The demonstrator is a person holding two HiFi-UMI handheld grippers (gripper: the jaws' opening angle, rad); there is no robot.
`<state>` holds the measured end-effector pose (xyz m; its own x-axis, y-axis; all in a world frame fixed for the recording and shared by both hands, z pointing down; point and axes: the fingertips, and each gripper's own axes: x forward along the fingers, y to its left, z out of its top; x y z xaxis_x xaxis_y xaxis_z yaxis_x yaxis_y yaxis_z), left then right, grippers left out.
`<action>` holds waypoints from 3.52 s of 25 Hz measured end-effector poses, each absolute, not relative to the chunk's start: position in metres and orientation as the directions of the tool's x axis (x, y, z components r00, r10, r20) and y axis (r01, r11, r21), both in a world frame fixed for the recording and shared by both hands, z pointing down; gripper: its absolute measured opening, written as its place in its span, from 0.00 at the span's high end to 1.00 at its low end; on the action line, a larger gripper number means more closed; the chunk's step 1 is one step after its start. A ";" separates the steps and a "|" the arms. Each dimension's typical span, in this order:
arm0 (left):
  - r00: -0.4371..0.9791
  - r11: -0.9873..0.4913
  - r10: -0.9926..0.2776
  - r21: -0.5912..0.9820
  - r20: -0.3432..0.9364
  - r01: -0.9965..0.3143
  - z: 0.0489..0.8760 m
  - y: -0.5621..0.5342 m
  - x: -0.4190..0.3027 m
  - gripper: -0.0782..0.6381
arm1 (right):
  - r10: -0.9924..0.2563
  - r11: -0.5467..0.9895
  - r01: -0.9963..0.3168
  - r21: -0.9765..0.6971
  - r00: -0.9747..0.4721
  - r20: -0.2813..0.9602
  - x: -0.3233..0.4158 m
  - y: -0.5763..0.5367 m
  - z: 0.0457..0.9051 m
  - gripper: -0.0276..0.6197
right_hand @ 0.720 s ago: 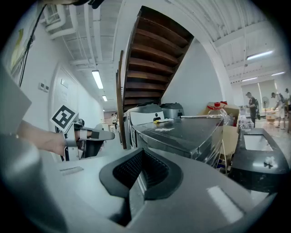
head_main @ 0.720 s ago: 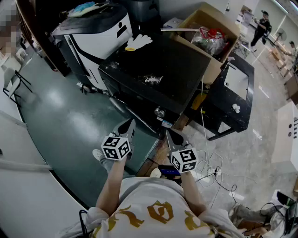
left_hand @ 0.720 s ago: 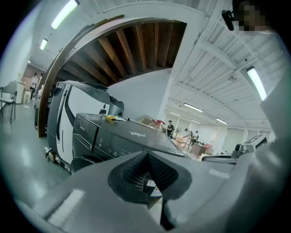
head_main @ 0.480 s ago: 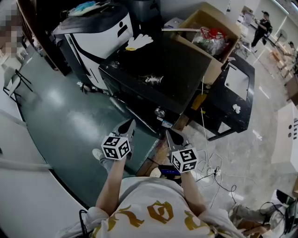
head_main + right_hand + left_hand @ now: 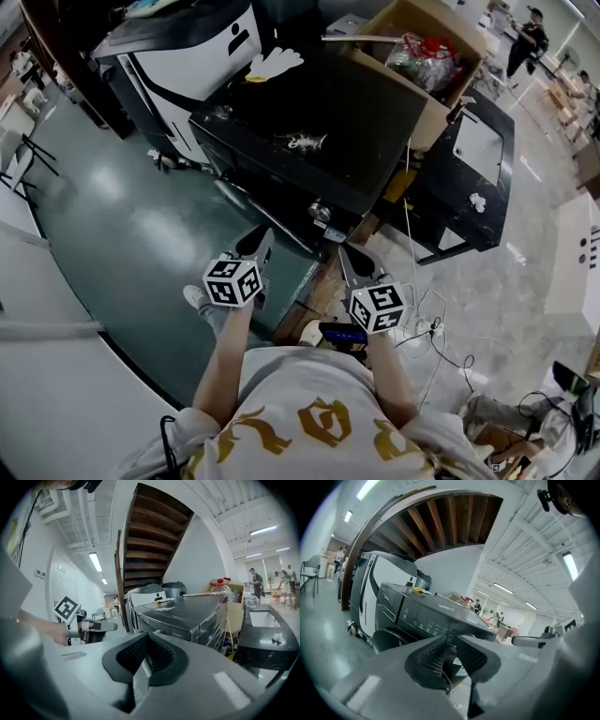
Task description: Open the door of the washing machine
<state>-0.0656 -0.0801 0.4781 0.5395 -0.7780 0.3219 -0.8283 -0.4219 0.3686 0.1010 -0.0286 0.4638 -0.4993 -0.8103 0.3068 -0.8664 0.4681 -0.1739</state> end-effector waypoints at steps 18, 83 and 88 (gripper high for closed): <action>0.561 -0.380 -0.684 0.429 0.467 -0.820 0.562 -0.116 -0.052 0.77 | -0.798 0.400 -0.901 -0.169 -0.433 0.419 0.119 -0.046 0.510 0.92; 0.341 -0.021 -0.680 0.448 0.648 -0.894 0.668 -0.148 -0.057 0.52 | -0.775 0.393 -0.912 -0.117 -0.397 0.491 0.114 -0.018 0.538 0.92; 0.357 -0.026 -0.672 0.462 0.649 -0.887 0.669 -0.139 -0.064 0.52 | -0.771 0.413 -0.904 -0.116 -0.414 0.484 0.104 -0.018 0.536 0.92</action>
